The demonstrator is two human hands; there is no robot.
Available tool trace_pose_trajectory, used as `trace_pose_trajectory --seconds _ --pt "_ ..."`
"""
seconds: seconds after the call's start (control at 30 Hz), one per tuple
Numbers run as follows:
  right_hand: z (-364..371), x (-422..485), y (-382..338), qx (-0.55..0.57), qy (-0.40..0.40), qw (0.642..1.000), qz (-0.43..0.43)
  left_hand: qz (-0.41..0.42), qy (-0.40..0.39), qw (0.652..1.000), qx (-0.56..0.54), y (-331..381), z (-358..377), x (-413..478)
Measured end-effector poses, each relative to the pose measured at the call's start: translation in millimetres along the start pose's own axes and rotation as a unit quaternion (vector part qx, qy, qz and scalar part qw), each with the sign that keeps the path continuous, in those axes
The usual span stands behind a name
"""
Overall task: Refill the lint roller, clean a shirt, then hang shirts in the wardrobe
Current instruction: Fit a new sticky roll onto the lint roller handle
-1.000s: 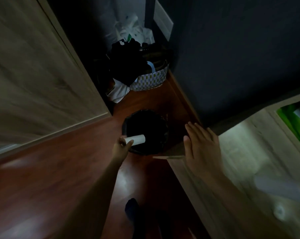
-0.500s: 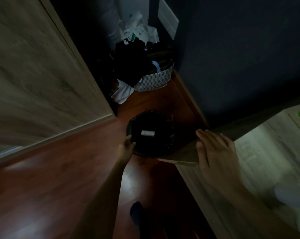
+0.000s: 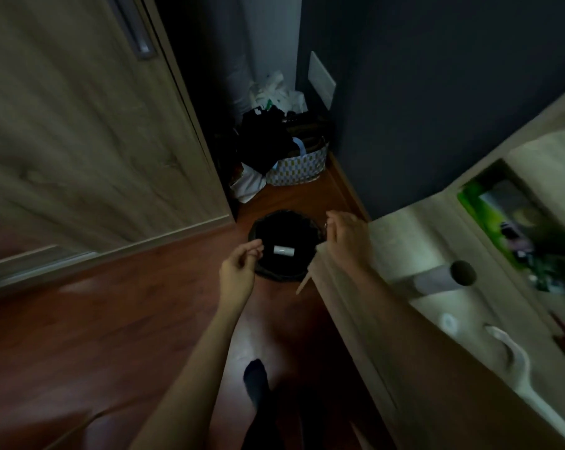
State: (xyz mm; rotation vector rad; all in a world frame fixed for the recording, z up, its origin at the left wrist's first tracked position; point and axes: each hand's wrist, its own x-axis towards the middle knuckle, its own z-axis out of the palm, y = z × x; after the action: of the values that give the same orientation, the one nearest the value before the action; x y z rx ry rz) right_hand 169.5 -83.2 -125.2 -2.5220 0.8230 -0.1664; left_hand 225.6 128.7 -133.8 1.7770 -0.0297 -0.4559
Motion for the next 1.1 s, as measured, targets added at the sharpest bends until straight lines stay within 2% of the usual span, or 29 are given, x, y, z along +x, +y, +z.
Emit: trace_pose_trajectory --seconds 0.07,0.13,0.2,0.27,0.4,0.53,0.6,0.67,0.77,0.83,0.93,1.1 --pt "-17 -16 -6 0.152 0.008 0.988 0.037 0.017 0.002 1.000 -0.020 19 5 -28" --pt "-40 -43 -7 0.261 0.015 0.961 0.091 0.031 -0.003 0.999 -0.025 35 11 -52" --pt "-68 -77 -6 0.315 0.033 0.944 0.091 0.050 -0.015 0.999 -0.014 47 21 -75" --pt "-98 -112 0 0.334 0.067 0.939 0.048 0.075 -0.032 0.996 0.019 57 33 -95" --pt "-147 -154 28 0.275 0.153 0.946 -0.078 0.103 -0.086 0.987 0.093 68 63 -125" --pt "-175 -148 69 0.182 0.196 0.958 -0.100 0.124 -0.150 0.968 0.161 69 103 -149" --pt "-176 -138 90 0.123 0.151 0.977 -0.089 0.140 -0.189 0.948 0.213 64 121 -159" --pt "-173 -130 105 0.087 0.073 0.992 -0.062 0.157 -0.230 0.921 0.272 55 135 -164" --pt "-167 -127 116 0.080 0.007 0.995 -0.051 0.202 -0.260 0.860 0.391 36 152 -166" --pt "-165 -128 118 0.097 -0.004 0.994 -0.049 0.229 -0.249 0.821 0.460 28 162 -167" --pt "-163 -130 115 0.113 0.020 0.993 -0.039 0.256 -0.233 0.787 0.511 26 169 -168" --pt "-165 -127 121 0.145 0.014 0.989 -0.036 0.304 -0.236 0.770 0.509 27 177 -161"
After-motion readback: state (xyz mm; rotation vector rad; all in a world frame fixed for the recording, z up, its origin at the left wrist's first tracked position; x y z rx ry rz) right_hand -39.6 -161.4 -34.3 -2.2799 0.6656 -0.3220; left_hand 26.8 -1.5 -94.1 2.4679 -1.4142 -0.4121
